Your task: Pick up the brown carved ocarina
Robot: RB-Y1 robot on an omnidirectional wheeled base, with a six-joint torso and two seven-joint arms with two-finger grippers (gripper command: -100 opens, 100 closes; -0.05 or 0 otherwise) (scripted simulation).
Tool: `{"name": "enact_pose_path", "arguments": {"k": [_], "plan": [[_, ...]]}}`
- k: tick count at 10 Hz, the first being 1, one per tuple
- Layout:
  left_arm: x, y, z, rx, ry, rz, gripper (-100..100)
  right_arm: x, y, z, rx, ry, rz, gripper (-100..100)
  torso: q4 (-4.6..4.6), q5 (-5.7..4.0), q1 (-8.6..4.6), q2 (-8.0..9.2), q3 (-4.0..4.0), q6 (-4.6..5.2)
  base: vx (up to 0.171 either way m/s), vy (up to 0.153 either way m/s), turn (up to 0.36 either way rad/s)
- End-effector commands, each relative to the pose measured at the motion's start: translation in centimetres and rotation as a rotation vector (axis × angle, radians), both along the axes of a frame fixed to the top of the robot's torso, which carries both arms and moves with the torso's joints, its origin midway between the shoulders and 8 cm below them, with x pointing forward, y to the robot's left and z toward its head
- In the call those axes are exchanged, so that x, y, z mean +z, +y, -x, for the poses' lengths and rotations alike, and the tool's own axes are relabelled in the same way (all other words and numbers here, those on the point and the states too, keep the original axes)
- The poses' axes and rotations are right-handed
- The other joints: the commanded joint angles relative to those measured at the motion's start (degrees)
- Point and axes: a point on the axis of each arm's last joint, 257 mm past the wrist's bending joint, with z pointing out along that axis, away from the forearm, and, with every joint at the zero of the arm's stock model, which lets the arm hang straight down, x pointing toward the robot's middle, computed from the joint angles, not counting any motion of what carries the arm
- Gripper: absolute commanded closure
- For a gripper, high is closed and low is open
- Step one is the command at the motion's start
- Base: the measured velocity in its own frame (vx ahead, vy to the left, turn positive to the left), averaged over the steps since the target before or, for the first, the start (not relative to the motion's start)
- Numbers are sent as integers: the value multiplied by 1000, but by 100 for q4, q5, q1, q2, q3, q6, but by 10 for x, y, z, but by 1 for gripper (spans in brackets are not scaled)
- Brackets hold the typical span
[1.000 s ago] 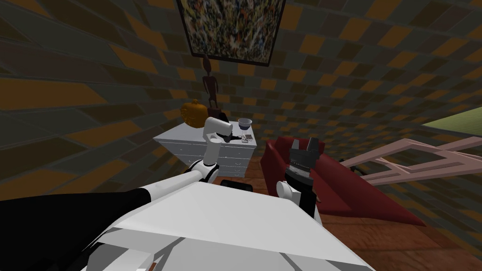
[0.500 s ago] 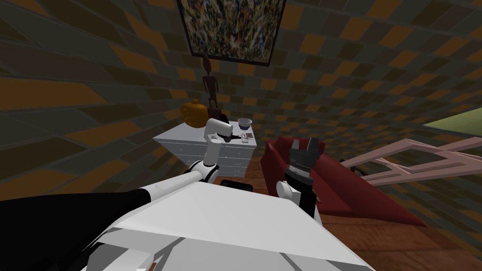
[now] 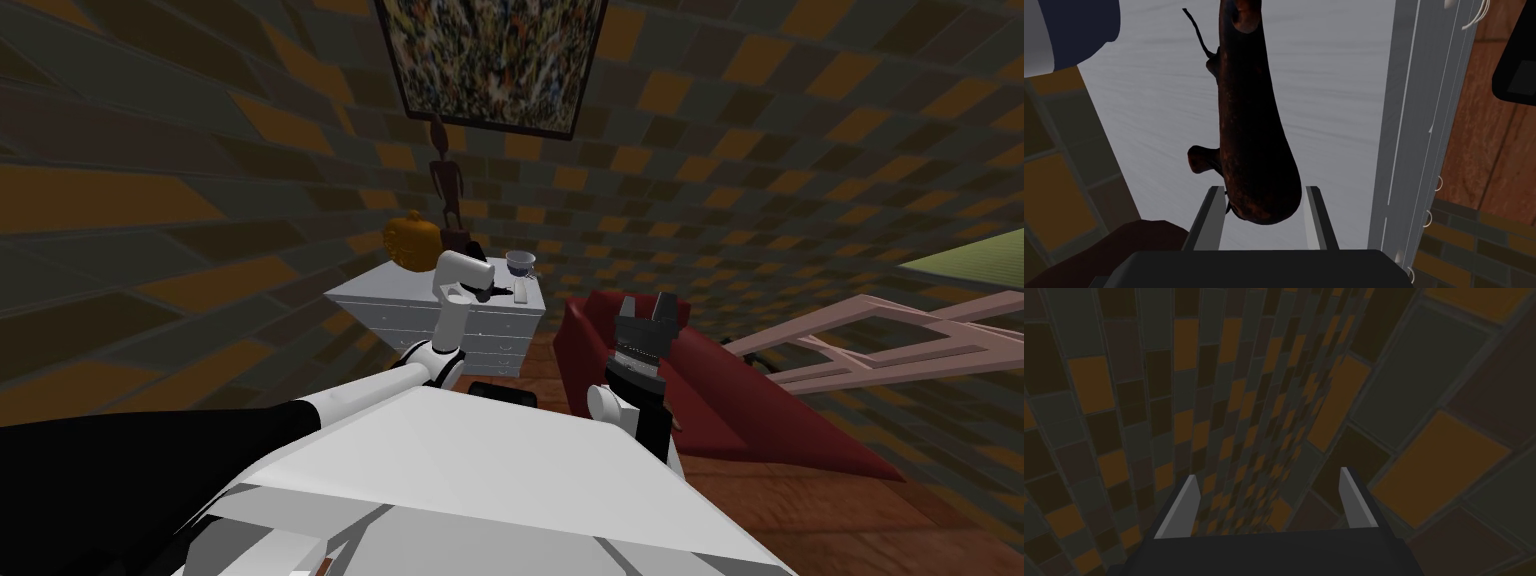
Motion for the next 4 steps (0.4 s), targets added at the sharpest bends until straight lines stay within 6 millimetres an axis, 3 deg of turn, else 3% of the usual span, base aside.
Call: {"name": "enact_pose_path", "arguments": {"k": [1,3,4], "plan": [[7,0,6,1,1,0,100,0,0,0,0,0,0,0,0,0,0,0,0,0,-6,2,-5],[9,0,7,1,-1,1,100,0,0,0,0,0,0,0,1,0,0,7,4,-1,-3,1,-2],[9,0,8,1,1,0,0,0,0,0,0,0,0,0,0,1,1,4,2,0,0,0,0]]}}
